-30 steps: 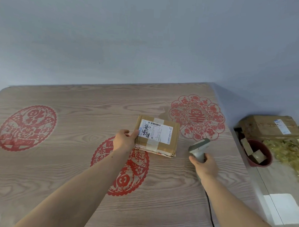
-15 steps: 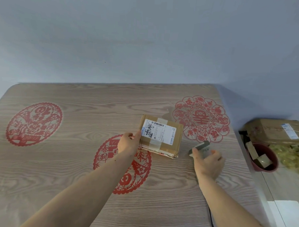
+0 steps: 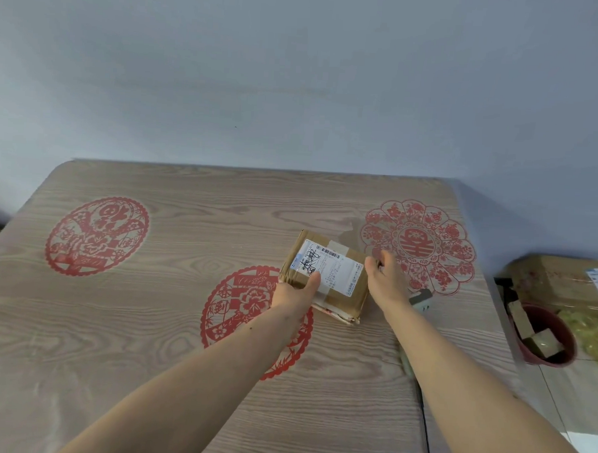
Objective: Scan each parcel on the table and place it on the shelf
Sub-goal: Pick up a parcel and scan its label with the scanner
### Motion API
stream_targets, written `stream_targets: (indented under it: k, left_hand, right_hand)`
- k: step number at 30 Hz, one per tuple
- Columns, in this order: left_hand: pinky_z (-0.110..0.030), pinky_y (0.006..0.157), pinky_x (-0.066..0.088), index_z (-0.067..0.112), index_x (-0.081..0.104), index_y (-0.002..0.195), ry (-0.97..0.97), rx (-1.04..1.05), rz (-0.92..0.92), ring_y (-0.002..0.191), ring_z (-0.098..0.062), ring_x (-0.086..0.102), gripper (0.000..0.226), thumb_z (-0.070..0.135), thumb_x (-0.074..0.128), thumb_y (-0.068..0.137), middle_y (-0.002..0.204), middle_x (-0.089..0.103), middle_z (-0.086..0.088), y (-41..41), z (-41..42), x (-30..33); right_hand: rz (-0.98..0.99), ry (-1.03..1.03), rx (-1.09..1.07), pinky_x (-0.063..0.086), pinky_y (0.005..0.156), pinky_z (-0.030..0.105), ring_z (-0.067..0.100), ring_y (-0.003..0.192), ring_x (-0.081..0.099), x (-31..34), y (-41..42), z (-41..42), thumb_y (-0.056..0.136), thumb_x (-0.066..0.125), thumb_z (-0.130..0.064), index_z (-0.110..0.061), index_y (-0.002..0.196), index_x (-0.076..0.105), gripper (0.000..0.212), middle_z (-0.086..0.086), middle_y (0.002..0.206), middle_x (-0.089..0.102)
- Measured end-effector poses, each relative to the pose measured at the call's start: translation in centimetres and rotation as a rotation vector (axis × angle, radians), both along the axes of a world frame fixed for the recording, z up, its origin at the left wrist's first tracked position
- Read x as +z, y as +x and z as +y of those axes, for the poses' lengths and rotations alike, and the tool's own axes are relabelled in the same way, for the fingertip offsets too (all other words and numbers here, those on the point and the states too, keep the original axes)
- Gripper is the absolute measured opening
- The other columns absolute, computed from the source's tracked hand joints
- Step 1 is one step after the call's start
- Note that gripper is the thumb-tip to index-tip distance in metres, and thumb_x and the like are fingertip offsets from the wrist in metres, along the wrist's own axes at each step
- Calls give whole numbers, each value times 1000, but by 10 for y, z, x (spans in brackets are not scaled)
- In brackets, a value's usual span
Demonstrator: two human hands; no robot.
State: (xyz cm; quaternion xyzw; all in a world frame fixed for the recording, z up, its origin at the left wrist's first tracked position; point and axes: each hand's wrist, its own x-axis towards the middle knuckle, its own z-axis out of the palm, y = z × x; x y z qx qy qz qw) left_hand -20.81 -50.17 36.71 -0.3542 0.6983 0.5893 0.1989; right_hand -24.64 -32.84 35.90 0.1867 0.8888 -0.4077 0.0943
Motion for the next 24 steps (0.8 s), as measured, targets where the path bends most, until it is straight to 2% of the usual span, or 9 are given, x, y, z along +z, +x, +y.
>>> stream_targets:
  k: [4, 7, 9, 12, 14, 16, 18, 20, 24]
  left_hand:
    - [-45, 96, 52, 7, 55, 123, 3, 64, -11, 120, -33, 60, 58, 48, 71, 85, 109, 67, -9, 0, -8, 3]
    - [-39, 89, 49, 4, 45, 134, -20, 83, -29, 117, -30, 59, 68, 45, 71, 87, 120, 62, -10, 4, -13, 2]
    - [-36, 85, 44, 1, 45, 135, -19, 60, -67, 113, -28, 56, 64, 41, 68, 91, 120, 60, -12, 10, -13, 6]
    - [-43, 95, 47, 0, 47, 135, 10, 28, -106, 122, -32, 54, 61, 37, 68, 91, 131, 58, -14, 16, -11, 2]
    - [-46, 101, 49, 2, 51, 134, 36, 28, -99, 118, -31, 57, 57, 32, 71, 90, 128, 61, -12, 18, -10, 1]
    - [-45, 99, 50, 2, 52, 131, 37, 38, -81, 115, -30, 58, 53, 26, 72, 89, 126, 62, -10, 20, -10, 2]
    - [-43, 98, 50, 3, 51, 130, 8, 60, -57, 117, -30, 58, 49, 21, 72, 89, 128, 61, -11, 22, -15, 5]
    - [-40, 99, 49, 3, 50, 132, -14, 90, -19, 119, -29, 58, 50, 18, 71, 90, 130, 60, -10, 24, -25, 8]
    - [-37, 97, 50, 4, 50, 134, -30, 159, 58, 116, -28, 59, 50, 18, 71, 90, 130, 60, -9, 28, -57, 20]
  right_hand:
    - [-41, 35, 27, 38, 108, 50, 32, 127, 49, -1, 6, 1, 98, 43, -51, -13, 131, 59, 53, 10, 134, 59]
    - [-100, 7, 102, 48, 97, 45, 29, 107, 63, -1, 13, -1, 94, 50, -53, -5, 110, 70, 54, 10, 113, 71]
    - [-126, -30, 145, 50, 92, 41, 26, 102, 63, 0, 18, -3, 92, 56, -54, -6, 108, 69, 52, 8, 108, 70]
    - [-164, -77, 179, 48, 86, 36, 20, 101, 60, 2, 20, -6, 92, 59, -50, -11, 109, 66, 43, 3, 110, 67]
    - [-183, -89, 175, 45, 84, 33, 21, 103, 60, 1, 20, -10, 92, 61, -46, -10, 116, 64, 43, 5, 114, 67]
    - [-187, -126, 153, 49, 87, 38, 23, 103, 61, 0, 21, -16, 91, 65, -43, -11, 119, 60, 43, 5, 115, 66]
    - [-185, -169, 156, 54, 91, 46, 21, 96, 61, 0, 21, -24, 91, 67, -40, -14, 110, 59, 34, 2, 105, 65]
    - [-166, -192, 171, 55, 90, 47, 19, 90, 60, 4, 21, -36, 90, 68, -38, -14, 104, 58, 29, -2, 94, 61]
    - [-81, -178, 238, 52, 69, 34, 12, 75, 57, 20, 19, -71, 90, 69, -38, -13, 100, 58, 30, -4, 86, 60]
